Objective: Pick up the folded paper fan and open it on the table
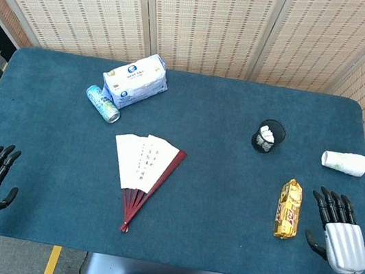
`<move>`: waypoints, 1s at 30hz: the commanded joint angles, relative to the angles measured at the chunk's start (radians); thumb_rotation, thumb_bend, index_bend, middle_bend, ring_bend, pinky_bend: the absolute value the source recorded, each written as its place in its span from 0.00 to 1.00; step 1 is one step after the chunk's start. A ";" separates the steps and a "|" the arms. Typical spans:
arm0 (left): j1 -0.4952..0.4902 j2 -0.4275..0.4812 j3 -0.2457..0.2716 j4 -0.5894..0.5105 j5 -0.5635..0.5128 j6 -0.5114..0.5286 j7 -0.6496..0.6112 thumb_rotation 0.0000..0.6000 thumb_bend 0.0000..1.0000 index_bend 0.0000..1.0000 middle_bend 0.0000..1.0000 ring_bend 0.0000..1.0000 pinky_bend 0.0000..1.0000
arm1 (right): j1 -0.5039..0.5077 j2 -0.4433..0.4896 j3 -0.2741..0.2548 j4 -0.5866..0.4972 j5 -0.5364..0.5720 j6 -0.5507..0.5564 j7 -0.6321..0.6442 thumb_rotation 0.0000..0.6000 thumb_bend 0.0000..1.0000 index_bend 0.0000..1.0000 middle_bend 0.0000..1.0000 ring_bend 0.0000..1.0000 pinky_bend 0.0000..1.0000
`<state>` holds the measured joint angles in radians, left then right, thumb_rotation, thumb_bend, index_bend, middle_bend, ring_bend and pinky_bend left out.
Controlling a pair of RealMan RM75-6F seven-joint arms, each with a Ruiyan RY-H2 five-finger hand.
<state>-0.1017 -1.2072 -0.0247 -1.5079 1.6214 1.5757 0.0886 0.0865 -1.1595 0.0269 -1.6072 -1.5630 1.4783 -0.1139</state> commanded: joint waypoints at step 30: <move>-0.025 0.018 0.003 -0.015 -0.048 -0.085 -0.038 1.00 0.38 0.00 0.00 0.00 0.09 | 0.582 -0.527 0.166 0.308 -0.097 -0.543 -0.194 1.00 0.24 0.18 0.00 0.00 0.00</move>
<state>-0.1255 -1.1940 -0.0208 -1.5252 1.5835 1.4993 0.0583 0.5624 -1.5586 0.1562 -1.4280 -1.6849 1.0289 -0.3166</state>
